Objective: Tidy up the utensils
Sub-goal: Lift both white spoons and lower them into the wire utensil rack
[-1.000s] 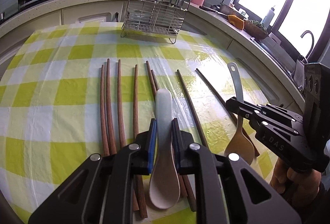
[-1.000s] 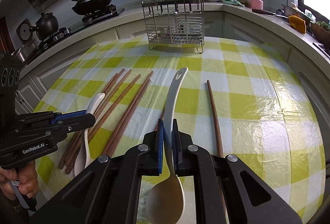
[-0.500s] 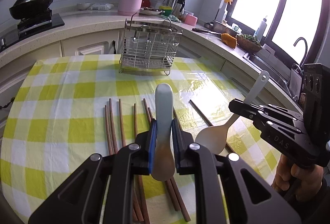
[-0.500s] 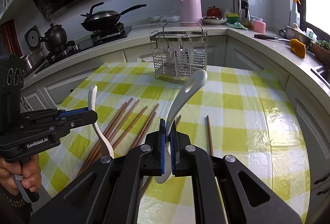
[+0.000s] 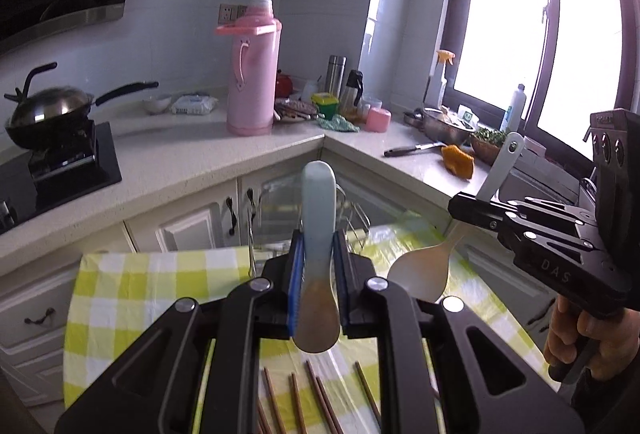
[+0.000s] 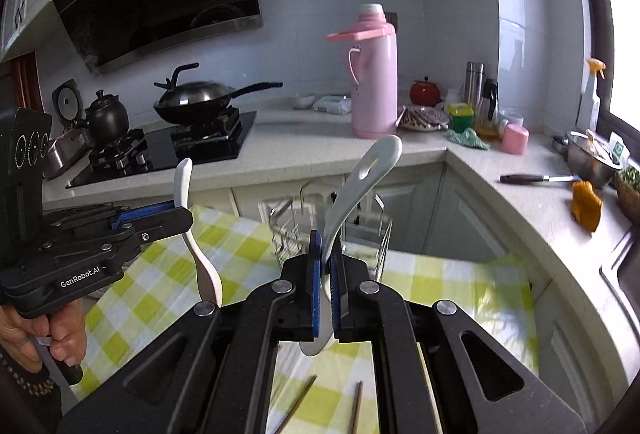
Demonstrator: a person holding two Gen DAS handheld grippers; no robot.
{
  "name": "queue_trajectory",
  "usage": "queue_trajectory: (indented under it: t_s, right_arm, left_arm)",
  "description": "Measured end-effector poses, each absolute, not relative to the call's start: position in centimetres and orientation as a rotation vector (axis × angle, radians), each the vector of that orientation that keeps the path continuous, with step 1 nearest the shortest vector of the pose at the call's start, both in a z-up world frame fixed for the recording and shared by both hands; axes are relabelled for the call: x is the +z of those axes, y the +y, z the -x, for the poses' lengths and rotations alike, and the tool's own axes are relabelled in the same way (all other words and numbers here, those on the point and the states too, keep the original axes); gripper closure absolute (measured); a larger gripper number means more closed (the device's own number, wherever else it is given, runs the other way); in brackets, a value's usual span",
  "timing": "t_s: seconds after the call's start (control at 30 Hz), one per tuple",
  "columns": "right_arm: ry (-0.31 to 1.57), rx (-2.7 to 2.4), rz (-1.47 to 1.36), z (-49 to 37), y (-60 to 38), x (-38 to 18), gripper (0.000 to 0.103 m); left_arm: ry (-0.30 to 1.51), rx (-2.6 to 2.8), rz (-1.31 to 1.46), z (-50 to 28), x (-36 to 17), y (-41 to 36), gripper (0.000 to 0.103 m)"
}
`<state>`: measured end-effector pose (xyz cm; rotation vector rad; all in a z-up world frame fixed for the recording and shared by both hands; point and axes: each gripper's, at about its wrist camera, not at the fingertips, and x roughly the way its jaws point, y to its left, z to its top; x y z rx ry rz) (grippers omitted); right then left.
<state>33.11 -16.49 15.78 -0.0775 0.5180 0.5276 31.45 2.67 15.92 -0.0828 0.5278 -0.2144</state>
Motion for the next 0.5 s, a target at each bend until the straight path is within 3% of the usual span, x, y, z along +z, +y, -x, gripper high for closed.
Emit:
queue_trajectory:
  t_s: [0.23,0.5]
  right_arm:
    - [0.469,0.504,0.108,-40.1,-14.9,19.3,0.097]
    - [0.552,0.509,0.124,-46.0,-12.7,16.0,0.097]
  left_arm:
    - [0.491,-0.161,0.066,-39.4,19.5,2.4,0.089]
    - [0.550,-0.127,0.096,-45.8,15.3,2.3,0.089]
